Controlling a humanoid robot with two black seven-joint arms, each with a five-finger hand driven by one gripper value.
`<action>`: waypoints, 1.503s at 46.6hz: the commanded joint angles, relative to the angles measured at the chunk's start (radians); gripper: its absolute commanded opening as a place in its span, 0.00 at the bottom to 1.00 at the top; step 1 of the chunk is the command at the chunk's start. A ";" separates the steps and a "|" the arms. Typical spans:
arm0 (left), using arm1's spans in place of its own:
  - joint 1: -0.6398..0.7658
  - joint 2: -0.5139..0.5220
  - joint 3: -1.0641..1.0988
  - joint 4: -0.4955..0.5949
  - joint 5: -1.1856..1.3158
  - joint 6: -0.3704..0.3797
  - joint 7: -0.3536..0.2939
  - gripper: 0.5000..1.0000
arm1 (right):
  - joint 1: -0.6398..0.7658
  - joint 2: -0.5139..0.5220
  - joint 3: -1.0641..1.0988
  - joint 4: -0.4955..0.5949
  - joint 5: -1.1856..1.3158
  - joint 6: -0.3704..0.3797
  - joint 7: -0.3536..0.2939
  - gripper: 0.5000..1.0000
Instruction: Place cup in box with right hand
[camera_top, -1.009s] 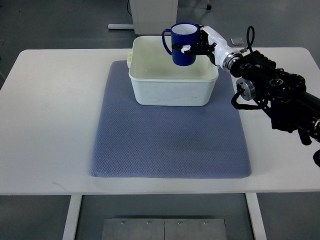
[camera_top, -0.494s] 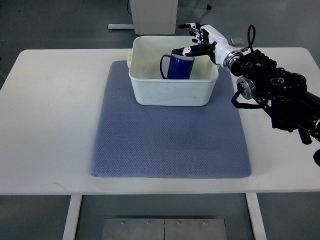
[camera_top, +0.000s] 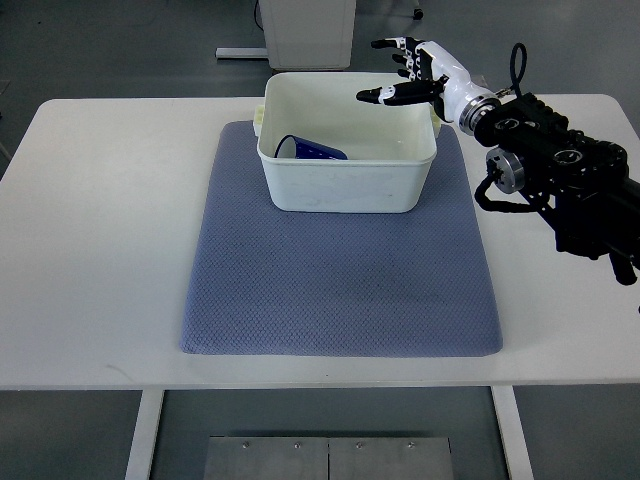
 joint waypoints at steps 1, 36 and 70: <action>0.000 0.000 0.000 0.000 0.000 0.000 0.000 1.00 | 0.001 -0.009 0.027 0.000 0.000 0.000 -0.003 1.00; 0.000 0.000 0.000 0.000 0.000 0.000 0.000 1.00 | -0.060 -0.170 0.164 0.001 0.000 0.024 0.000 1.00; 0.001 0.000 0.000 0.000 0.000 0.000 0.000 1.00 | -0.207 -0.213 0.428 -0.005 0.005 0.084 -0.072 1.00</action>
